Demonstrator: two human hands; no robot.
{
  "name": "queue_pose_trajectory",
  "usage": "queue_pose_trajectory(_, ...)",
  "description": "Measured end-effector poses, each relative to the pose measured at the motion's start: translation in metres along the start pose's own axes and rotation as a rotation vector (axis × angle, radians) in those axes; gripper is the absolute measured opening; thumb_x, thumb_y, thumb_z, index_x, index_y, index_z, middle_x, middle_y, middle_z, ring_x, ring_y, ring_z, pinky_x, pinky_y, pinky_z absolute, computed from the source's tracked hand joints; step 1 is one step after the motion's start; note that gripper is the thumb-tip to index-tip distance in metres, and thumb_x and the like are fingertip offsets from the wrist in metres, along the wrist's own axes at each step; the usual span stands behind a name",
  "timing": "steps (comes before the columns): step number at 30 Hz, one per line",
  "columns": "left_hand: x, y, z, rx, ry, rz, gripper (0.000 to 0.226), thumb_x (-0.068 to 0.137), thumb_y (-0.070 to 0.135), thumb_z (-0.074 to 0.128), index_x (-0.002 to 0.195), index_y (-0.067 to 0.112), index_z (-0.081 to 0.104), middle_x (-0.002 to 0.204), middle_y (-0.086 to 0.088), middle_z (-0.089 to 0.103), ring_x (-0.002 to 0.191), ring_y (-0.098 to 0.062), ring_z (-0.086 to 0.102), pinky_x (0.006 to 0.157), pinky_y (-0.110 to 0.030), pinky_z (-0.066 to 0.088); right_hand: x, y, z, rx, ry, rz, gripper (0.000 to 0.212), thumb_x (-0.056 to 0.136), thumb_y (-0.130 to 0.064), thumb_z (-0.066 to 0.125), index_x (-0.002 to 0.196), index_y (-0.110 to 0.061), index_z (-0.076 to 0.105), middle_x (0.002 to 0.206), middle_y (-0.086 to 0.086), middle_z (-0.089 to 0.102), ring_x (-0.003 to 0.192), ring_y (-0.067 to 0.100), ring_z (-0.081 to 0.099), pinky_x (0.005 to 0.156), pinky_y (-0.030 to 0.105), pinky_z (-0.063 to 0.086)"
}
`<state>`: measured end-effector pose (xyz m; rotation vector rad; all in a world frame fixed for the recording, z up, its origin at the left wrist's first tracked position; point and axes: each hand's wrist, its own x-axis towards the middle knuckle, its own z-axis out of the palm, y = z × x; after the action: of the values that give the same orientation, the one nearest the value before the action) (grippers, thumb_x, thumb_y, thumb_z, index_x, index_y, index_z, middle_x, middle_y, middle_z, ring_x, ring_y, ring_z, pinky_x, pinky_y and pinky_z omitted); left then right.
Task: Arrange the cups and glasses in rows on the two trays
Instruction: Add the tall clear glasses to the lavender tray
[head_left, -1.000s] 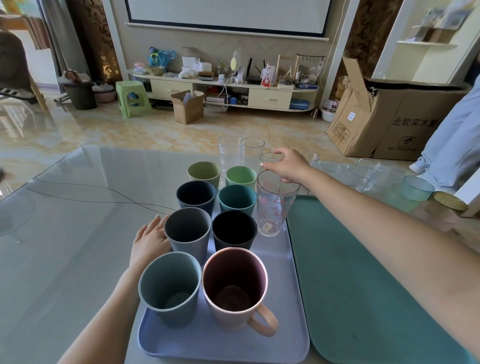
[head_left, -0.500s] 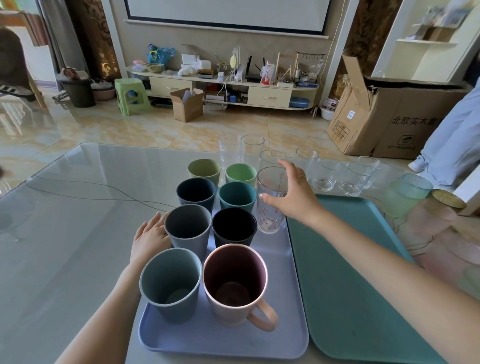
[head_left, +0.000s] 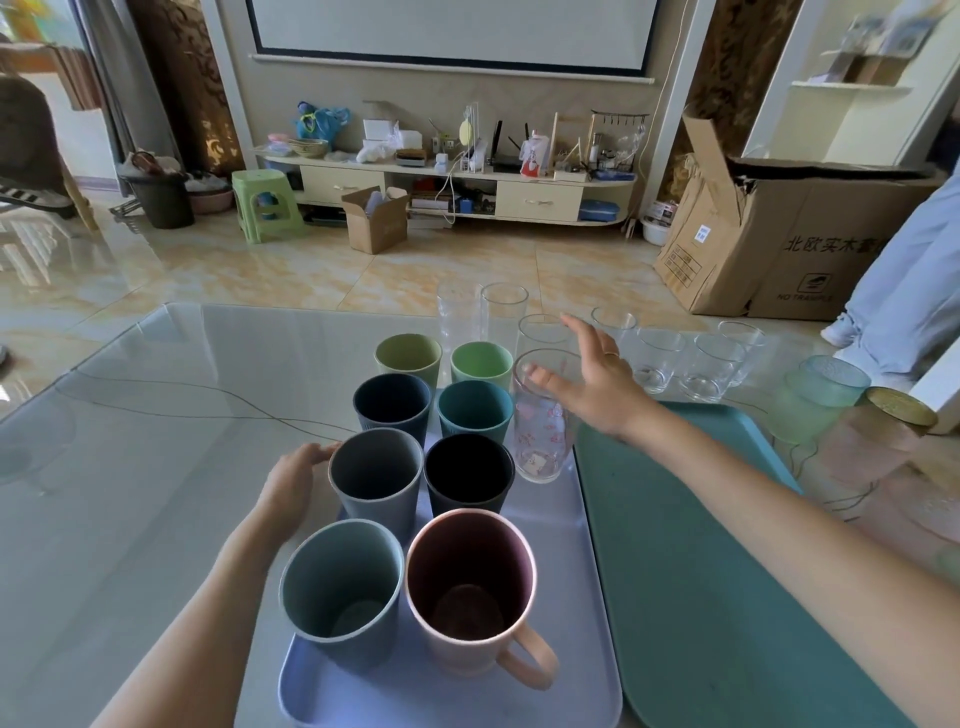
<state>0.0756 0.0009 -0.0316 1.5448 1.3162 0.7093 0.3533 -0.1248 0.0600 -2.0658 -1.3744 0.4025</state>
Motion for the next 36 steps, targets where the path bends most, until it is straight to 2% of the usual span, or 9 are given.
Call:
queue_pose_trajectory(2, 0.011, 0.003, -0.011, -0.096, 0.025, -0.037, 0.042, 0.096, 0.014, 0.026, 0.104, 0.003, 0.066, 0.123, -0.021, 0.061, 0.118, -0.037, 0.053, 0.102, -0.042, 0.036, 0.010, -0.005, -0.013, -0.029, 0.021, -0.022, 0.085, 0.082, -0.062, 0.053, 0.148, -0.034, 0.007, 0.157, 0.004, 0.005, 0.142, 0.036, 0.011, 0.114, 0.052, 0.017)
queue_pose_trajectory(4, 0.027, 0.020, -0.024, -0.136, 0.053, -0.051, 0.042, 0.099, 0.015, 0.024, 0.114, 0.003, 0.061, 0.128, -0.017, 0.059, 0.120, -0.034, 0.052, 0.100, -0.041, 0.035, 0.028, -0.012, -0.023, -0.043, 0.006, -0.034, 0.087, 0.082, -0.062, 0.055, 0.148, -0.033, 0.006, 0.157, 0.005, 0.005, 0.143, 0.035, 0.010, 0.114, 0.052, 0.018)
queue_pose_trajectory(8, 0.056, 0.071, -0.036, -0.048, -0.007, 0.178, 0.034, 0.100, 0.018, 0.037, 0.129, 0.009, 0.052, 0.132, -0.011, 0.055, 0.124, -0.027, 0.049, 0.099, -0.037, 0.036, 0.077, -0.032, -0.026, -0.144, -0.076, -0.037, 0.090, 0.080, -0.062, 0.058, 0.148, -0.031, 0.007, 0.156, 0.011, 0.012, 0.142, 0.035, 0.015, 0.114, 0.049, 0.022)
queue_pose_trajectory(12, 0.097, 0.128, -0.010, 0.324, -0.176, 0.382, 0.055, 0.086, 0.001, 0.059, 0.137, 0.013, 0.043, 0.140, -0.011, 0.046, 0.128, -0.024, 0.043, 0.096, -0.029, 0.038, 0.125, -0.048, -0.015, -0.281, -0.181, -0.011, 0.102, 0.075, -0.062, 0.064, 0.149, -0.029, 0.002, 0.156, 0.014, 0.013, 0.140, 0.037, 0.021, 0.113, 0.047, 0.024)
queue_pose_trajectory(16, 0.144, 0.175, 0.048, 0.924, -0.300, 0.606, 0.091, 0.076, 0.011, 0.074, 0.149, 0.023, 0.020, 0.154, -0.008, 0.025, 0.138, -0.028, 0.030, 0.110, -0.039, 0.030, 0.168, -0.053, -0.002, -0.419, -0.295, 0.056, 0.118, 0.068, -0.066, 0.068, 0.150, -0.023, -0.005, 0.156, 0.016, 0.016, 0.140, 0.037, 0.026, 0.112, 0.048, 0.029)
queue_pose_trajectory(21, 0.195, 0.194, 0.105, 1.266, -0.379, 0.510, 0.128, 0.061, 0.033, 0.086, 0.150, 0.032, -0.005, 0.160, -0.006, 0.002, 0.145, -0.033, 0.014, 0.113, -0.057, 0.025, 0.190, -0.036, 0.020, -0.578, -0.337, 0.088, 0.118, 0.070, -0.061, 0.069, 0.149, -0.015, -0.005, 0.154, 0.018, 0.019, 0.135, 0.038, 0.033, 0.104, 0.047, 0.037)
queue_pose_trajectory(25, 0.212, 0.186, 0.127, 1.287, -0.386, 0.473, 0.122, 0.057, 0.040, 0.087, 0.149, 0.030, 0.007, 0.150, -0.011, 0.025, 0.131, -0.037, 0.038, 0.102, -0.054, 0.040, 0.195, -0.028, 0.026, -0.490, -0.297, 0.091, 0.100, 0.076, -0.049, 0.071, 0.147, -0.016, 0.007, 0.142, 0.020, 0.027, 0.100, 0.034, 0.060, 0.062, 0.037, 0.055)
queue_pose_trajectory(28, 0.213, 0.176, 0.131, 1.174, -0.304, 0.490, 0.106, 0.057, 0.034, 0.088, 0.142, 0.028, 0.025, 0.136, -0.015, 0.033, 0.121, -0.041, 0.040, 0.096, -0.054, 0.043, 0.196, -0.025, 0.026, -0.390, -0.263, 0.096, 0.096, 0.075, -0.039, 0.076, 0.145, -0.021, 0.013, 0.136, 0.019, 0.030, 0.079, 0.030, 0.064, 0.045, 0.035, 0.056)
queue_pose_trajectory(36, 0.190, 0.179, 0.118, 1.144, -0.053, 0.552, 0.098, 0.058, 0.034, 0.087, 0.137, 0.019, 0.030, 0.131, -0.019, 0.034, 0.117, -0.040, 0.037, 0.097, -0.046, 0.041, 0.196, -0.029, 0.029, -0.277, -0.217, 0.118, 0.085, 0.075, -0.033, 0.078, 0.139, -0.019, 0.023, 0.131, 0.018, 0.034, 0.092, 0.038, 0.058, 0.037, 0.034, 0.053)
